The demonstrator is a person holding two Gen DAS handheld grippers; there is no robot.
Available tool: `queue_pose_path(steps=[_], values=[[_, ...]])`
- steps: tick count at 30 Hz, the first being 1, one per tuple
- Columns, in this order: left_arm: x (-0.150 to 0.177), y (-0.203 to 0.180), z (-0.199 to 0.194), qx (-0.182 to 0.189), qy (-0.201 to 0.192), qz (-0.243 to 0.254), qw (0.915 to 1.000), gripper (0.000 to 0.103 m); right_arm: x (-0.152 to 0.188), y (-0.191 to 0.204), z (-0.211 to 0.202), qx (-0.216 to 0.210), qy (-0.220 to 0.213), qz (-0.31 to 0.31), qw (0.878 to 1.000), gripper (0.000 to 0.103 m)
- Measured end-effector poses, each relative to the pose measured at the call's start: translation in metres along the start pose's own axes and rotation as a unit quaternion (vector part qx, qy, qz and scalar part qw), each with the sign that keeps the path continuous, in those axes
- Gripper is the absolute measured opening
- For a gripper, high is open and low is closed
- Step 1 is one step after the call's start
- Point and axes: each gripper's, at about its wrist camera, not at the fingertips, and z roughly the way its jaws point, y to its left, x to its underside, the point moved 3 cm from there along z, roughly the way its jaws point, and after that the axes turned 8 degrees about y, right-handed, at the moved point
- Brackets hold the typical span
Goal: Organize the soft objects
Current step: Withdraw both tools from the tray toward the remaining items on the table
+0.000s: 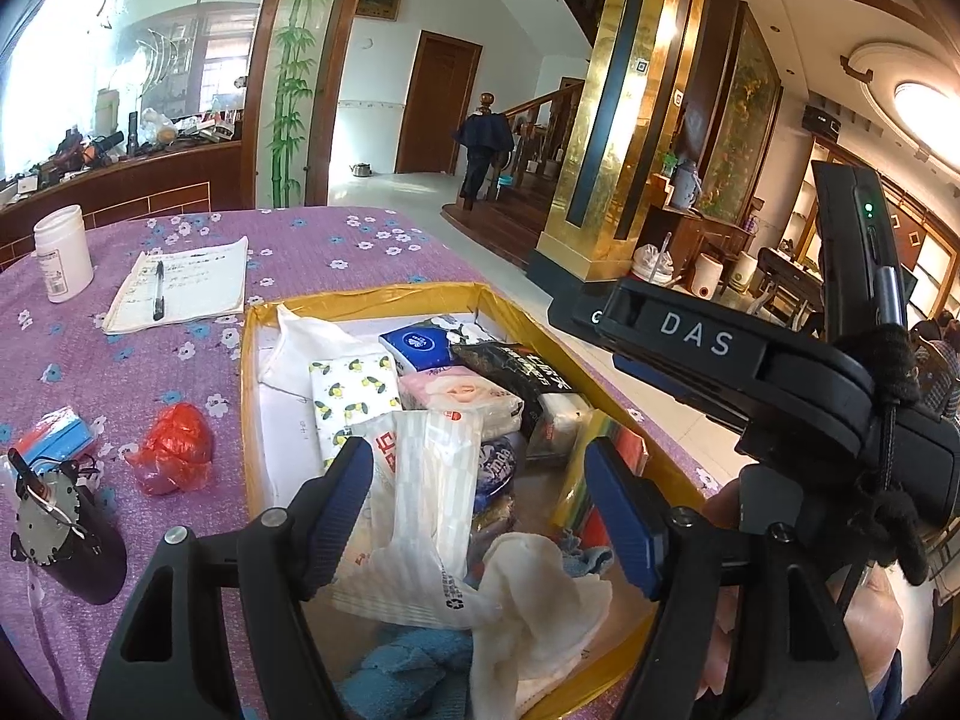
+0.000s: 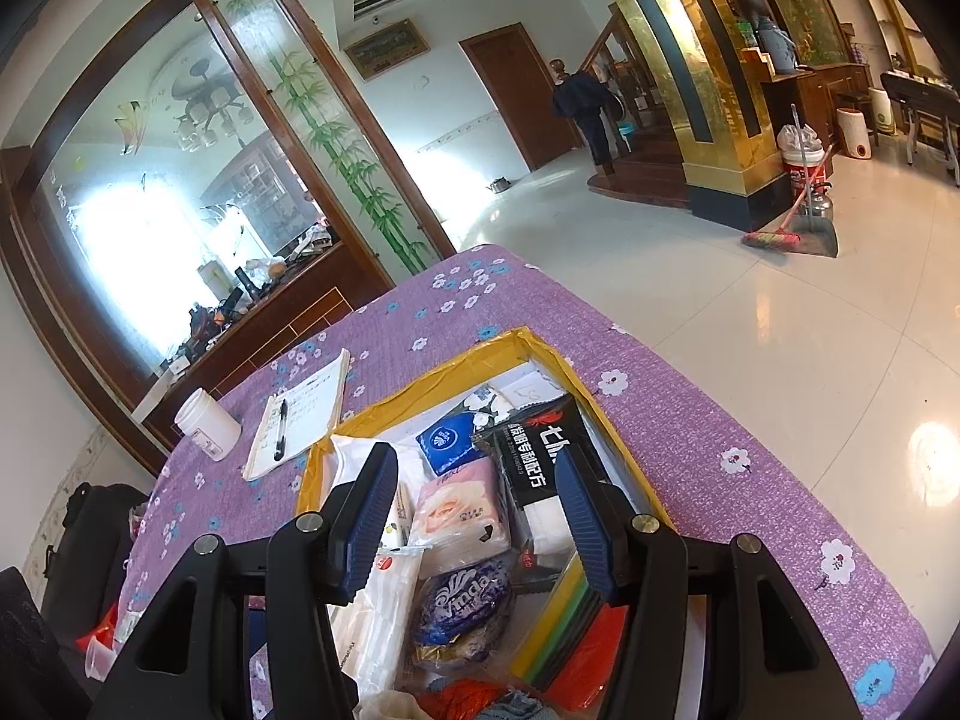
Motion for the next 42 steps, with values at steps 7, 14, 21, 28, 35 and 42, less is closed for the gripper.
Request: queue_pose_path(steps=[7,14,21,28,35,42], values=[[0.0,0.0,-0.005,-0.002,-0.007,-0.001,1.0,0.072,0.0,0.0,0.0,0.0,-0.001,0.0,1.0,0.059],[-0.001,-0.002,-0.009,-0.004,-0.015,0.002,0.9999,0.072,-0.001,0.001,-0.001,0.0,0.0,-0.002,1.0,0.059],[-0.001,-0.003,-0.01,-0.005,-0.016,0.002,0.9998,0.072,-0.003,0.002,-0.002,-0.002,0.0,-0.004,1.0,0.059],[-0.004,-0.002,-0.017,-0.012,-0.025,0.002,0.9996,0.072,-0.004,0.007,0.0,-0.002,-0.001,-0.011,1.0,0.059],[-0.01,-0.005,-0.039,-0.028,-0.05,0.006,0.9983,0.073,-0.002,0.009,0.002,-0.006,0.001,-0.018,1.0,0.059],[-0.01,0.005,-0.048,-0.04,-0.042,-0.008,0.9983,0.076,0.001,0.026,-0.005,-0.037,-0.02,-0.051,0.998,0.062]])
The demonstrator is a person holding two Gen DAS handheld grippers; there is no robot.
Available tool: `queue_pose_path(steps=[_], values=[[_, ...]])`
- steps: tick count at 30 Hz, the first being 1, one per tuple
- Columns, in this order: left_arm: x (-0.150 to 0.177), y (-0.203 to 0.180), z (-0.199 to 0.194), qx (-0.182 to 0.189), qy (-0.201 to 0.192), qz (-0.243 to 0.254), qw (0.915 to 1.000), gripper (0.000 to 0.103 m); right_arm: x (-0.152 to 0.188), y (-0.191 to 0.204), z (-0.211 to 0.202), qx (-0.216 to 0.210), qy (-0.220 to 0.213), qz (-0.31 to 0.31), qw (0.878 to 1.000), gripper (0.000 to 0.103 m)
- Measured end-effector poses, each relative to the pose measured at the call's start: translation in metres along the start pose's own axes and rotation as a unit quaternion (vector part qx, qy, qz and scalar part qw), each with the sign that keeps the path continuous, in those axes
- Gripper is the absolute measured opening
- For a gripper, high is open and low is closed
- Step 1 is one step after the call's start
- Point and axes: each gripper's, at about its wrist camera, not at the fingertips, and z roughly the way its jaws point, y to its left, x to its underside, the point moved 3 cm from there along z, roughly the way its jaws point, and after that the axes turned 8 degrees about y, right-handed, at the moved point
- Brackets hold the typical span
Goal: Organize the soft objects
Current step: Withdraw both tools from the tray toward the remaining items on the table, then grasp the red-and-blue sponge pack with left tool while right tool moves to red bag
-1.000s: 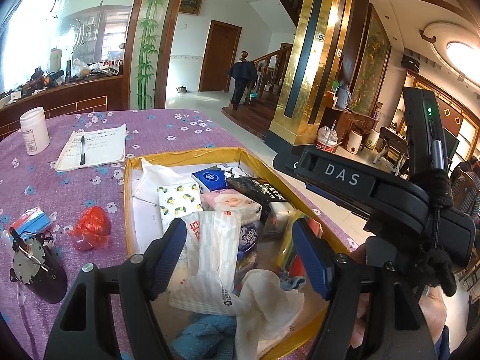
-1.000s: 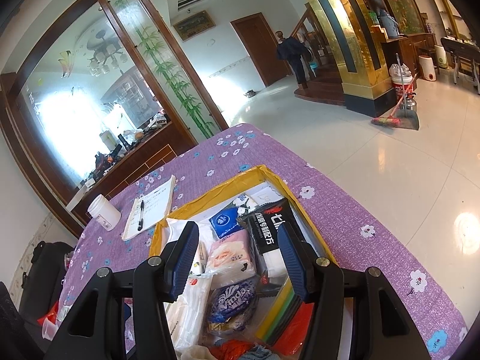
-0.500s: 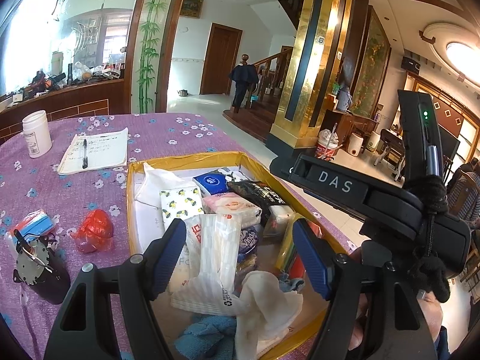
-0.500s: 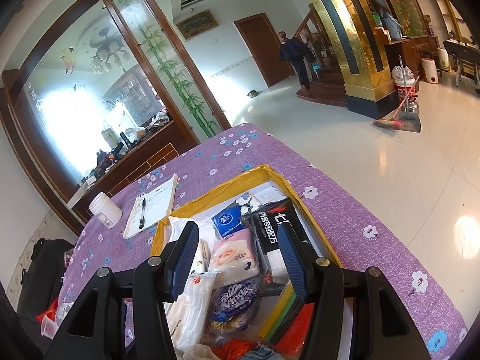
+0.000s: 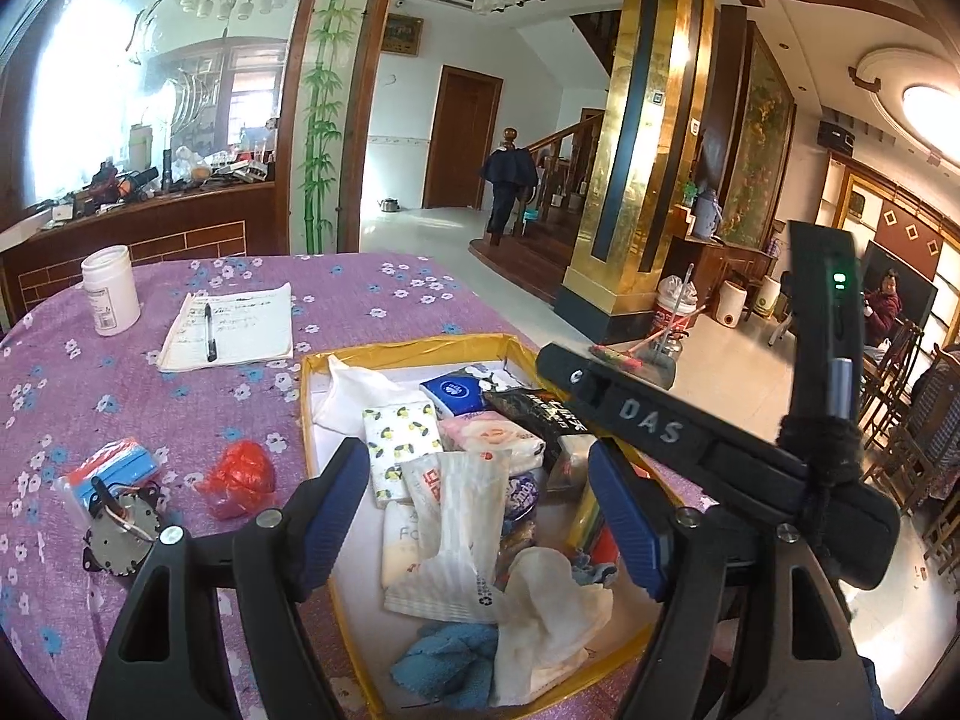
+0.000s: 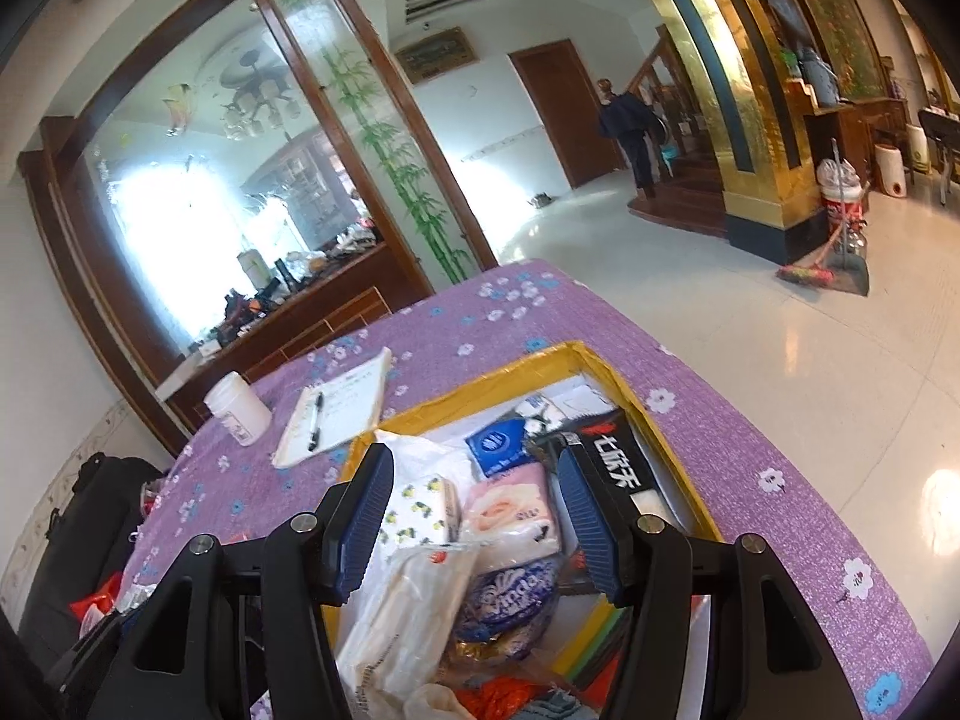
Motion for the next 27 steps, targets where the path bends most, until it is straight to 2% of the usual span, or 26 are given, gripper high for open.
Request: queue_pose_path(steps=[3,12,21,27], values=[[0.002,0.005,-0.006,-0.004,0.001,-0.003,1.0,0.077,0.0,-0.001,-0.003,-0.017,-0.01,0.009,1.0,0.063],[0.004,0.016,-0.03,-0.012,-0.006,-0.012,0.9998,0.077,0.003,0.0,-0.003,-0.016,-0.008,-0.002,1.0,0.064],[0.013,0.033,-0.071,-0.034,-0.029,-0.015,0.9989,0.08,0.015,0.028,0.006,-0.039,0.014,-0.057,0.998,0.064],[0.022,0.056,-0.104,-0.056,-0.043,-0.036,0.9968,0.081,0.032,0.055,0.012,-0.067,0.034,-0.105,0.992,0.064]])
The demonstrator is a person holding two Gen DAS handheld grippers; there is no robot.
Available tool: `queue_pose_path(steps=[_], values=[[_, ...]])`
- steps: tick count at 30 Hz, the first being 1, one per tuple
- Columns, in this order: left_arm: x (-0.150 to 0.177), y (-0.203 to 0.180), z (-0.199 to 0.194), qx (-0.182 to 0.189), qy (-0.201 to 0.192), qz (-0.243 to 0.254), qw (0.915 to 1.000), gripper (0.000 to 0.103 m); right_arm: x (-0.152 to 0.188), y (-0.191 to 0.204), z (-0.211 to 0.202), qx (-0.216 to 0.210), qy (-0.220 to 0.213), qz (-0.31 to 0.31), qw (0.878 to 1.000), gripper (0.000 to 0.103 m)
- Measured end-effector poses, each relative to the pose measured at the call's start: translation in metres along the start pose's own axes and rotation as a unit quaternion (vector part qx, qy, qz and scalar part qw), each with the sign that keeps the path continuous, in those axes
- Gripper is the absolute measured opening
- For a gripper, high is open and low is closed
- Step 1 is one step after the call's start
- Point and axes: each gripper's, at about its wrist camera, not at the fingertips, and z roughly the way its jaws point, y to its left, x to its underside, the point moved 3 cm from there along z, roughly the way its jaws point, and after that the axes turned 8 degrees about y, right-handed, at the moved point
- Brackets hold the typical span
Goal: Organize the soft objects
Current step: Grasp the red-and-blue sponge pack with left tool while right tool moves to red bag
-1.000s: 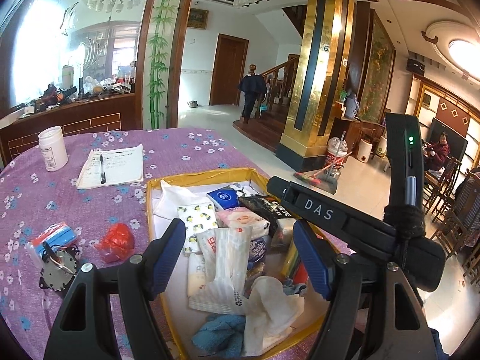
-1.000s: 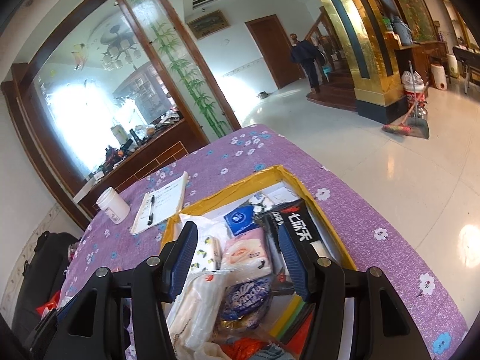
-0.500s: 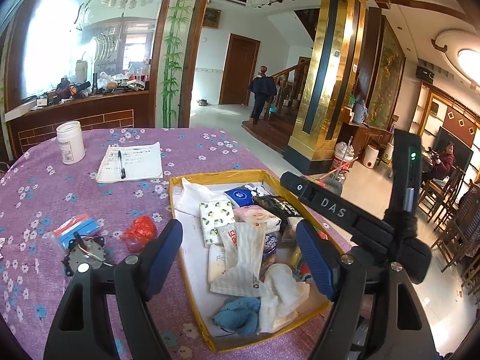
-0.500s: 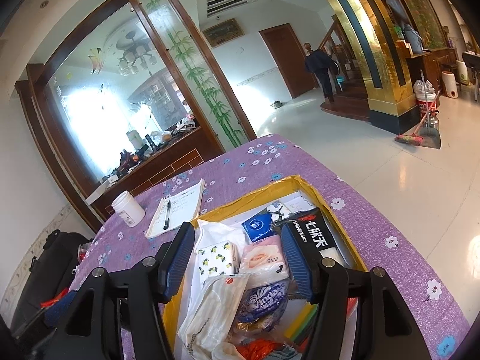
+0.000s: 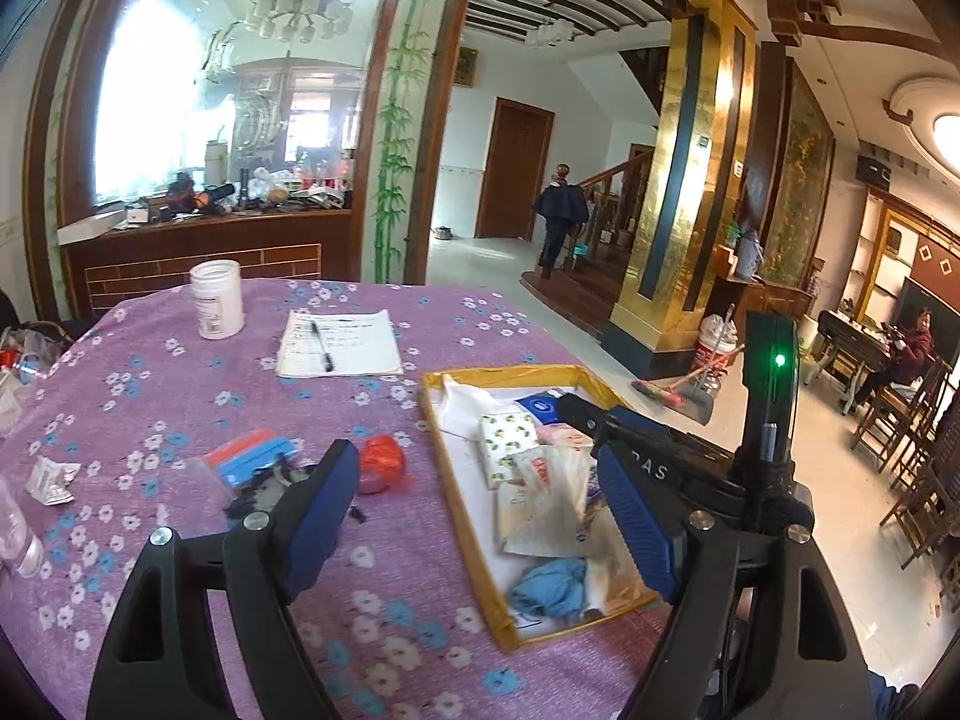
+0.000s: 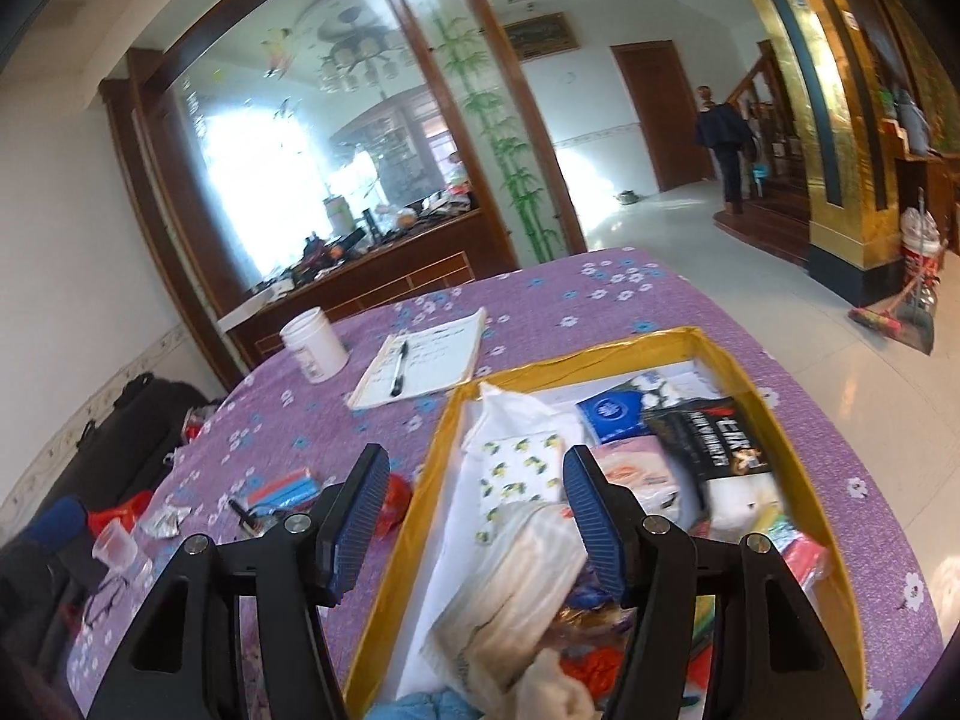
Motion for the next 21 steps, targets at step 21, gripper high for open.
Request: queue_pose_path(steps=[21], values=[[0.045,0.174,-0.062,-0.127,0.02,-0.163,0.9781,0.082,0.024,0.054,0.007,-0.051,0.007,-0.093,0.994,0.065]])
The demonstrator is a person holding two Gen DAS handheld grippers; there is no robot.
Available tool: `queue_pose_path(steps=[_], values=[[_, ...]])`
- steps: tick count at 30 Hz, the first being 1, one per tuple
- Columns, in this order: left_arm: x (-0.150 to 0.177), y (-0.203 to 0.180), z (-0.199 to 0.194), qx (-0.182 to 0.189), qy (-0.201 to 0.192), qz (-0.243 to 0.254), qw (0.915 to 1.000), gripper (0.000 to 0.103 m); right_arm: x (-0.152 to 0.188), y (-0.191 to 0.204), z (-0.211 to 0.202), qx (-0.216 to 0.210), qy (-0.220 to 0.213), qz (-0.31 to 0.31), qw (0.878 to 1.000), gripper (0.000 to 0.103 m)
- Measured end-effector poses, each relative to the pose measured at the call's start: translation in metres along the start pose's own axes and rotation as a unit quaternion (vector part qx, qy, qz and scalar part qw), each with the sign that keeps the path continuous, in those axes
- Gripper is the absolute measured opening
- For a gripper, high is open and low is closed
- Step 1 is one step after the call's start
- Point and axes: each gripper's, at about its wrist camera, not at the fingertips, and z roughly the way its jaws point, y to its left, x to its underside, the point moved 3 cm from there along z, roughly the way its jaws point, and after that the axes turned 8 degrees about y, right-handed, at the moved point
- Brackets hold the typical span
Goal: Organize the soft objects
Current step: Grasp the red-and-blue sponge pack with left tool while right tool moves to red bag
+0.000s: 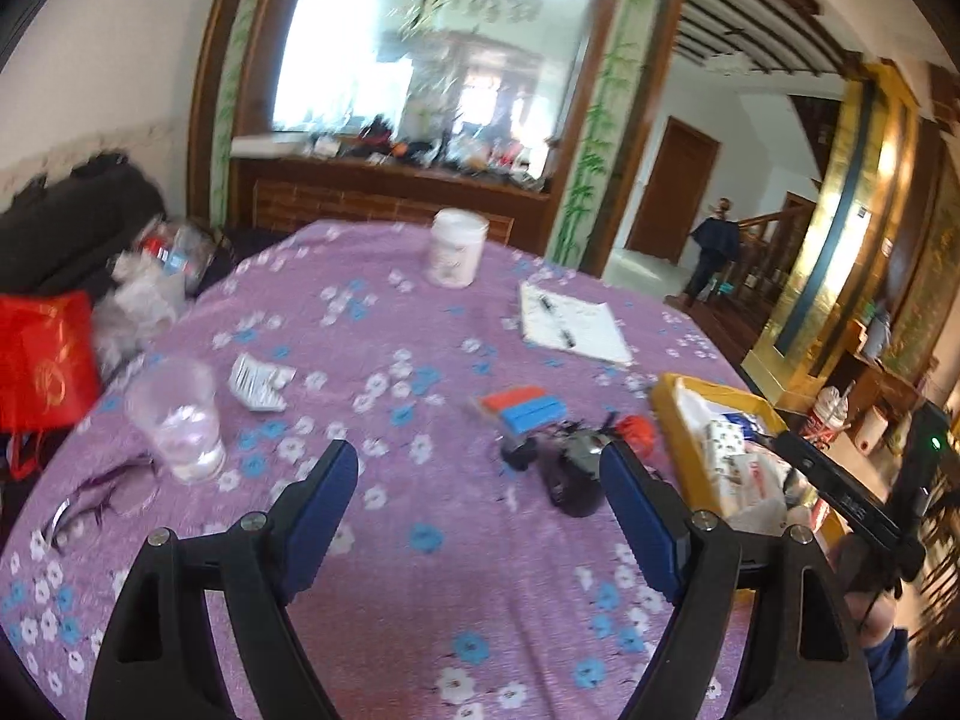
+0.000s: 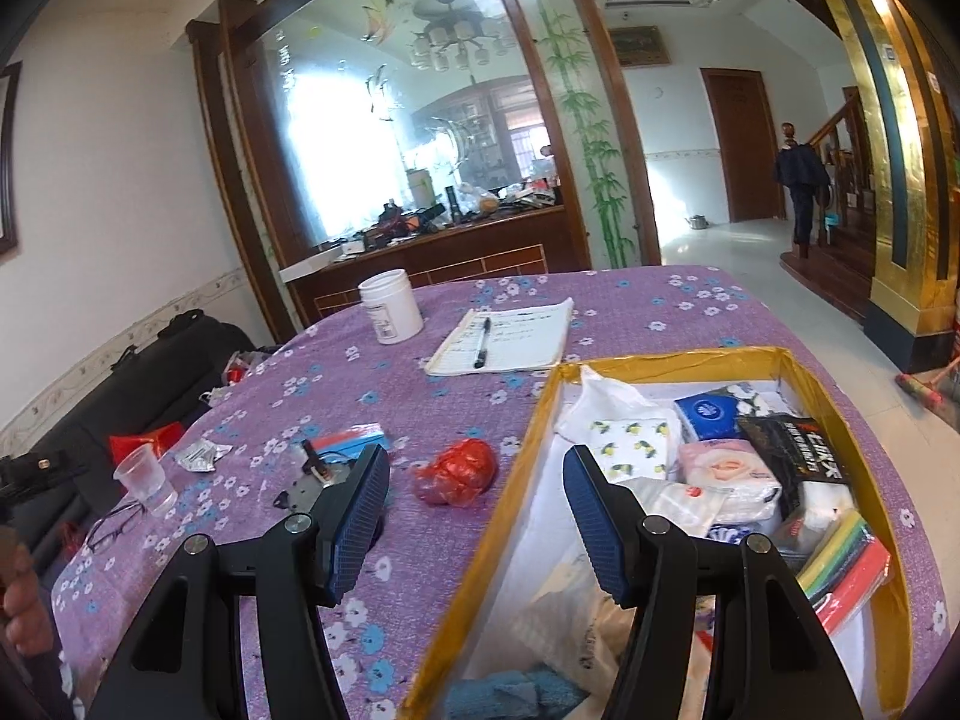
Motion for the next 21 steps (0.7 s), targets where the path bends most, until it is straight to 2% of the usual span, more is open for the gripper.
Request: queue_pose_path(steps=[4,7,13,15,19,21], values=[[-0.003,0.021,0.027,0.013,0.05,-0.048,0.9975,0.082,0.002,0.002,0.002,-0.013,0.006,-0.002,1.0,0.065],[-0.009,0.016,0.047,0.015,0.079,-0.052,0.9954,0.082,0.002,-0.001,0.001,-0.019,0.006,0.006,1.0,0.065],[-0.036,-0.023,0.092,0.013,0.114,0.022,0.9931,0.082,0.001,-0.002,0.0,-0.017,0.004,0.009,1.0,0.066],[-0.045,-0.031,0.113,-0.009,0.128,0.048,0.9906,0.082,0.001,-0.003,0.001,-0.017,0.005,0.01,1.0,0.066],[-0.059,-0.044,0.164,-0.033,0.167,0.106,0.9798,0.082,0.001,-0.006,0.003,-0.018,0.009,0.015,1.0,0.067],[-0.059,-0.048,0.181,-0.018,0.183,0.123,0.9752,0.082,0.001,-0.008,0.004,-0.015,0.01,0.018,1.0,0.067]])
